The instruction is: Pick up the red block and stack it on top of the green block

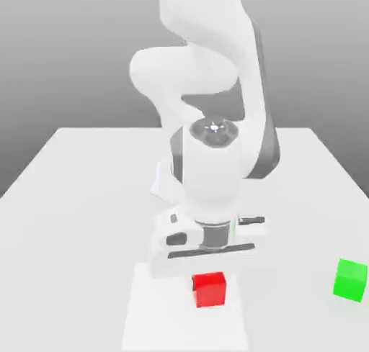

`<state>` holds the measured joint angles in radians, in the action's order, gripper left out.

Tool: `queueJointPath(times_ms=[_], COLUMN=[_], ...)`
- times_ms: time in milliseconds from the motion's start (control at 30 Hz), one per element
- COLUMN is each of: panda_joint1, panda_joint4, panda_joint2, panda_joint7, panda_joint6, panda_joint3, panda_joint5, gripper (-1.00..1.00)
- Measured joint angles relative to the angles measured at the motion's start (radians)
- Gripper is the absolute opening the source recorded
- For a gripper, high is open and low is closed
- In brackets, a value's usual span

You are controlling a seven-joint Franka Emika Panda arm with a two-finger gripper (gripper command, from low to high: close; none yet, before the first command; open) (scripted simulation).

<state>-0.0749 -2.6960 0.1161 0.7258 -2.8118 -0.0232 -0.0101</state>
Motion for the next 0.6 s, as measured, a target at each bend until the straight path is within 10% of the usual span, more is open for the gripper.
queueJointPath(times_ms=[467,500,600], panda_joint1=[-0.368,-0.378,-0.378], panda_joint4=[0.224,0.227,0.227], panda_joint2=[0.131,0.160,0.160], panda_joint7=[-0.089,-0.076,-0.076], panda_joint6=[0.104,0.078,0.078], panda_joint3=[-0.230,-0.218,-0.218], panda_joint5=[-0.137,-0.155,-0.155], gripper=[-1.00,1.00,1.00])
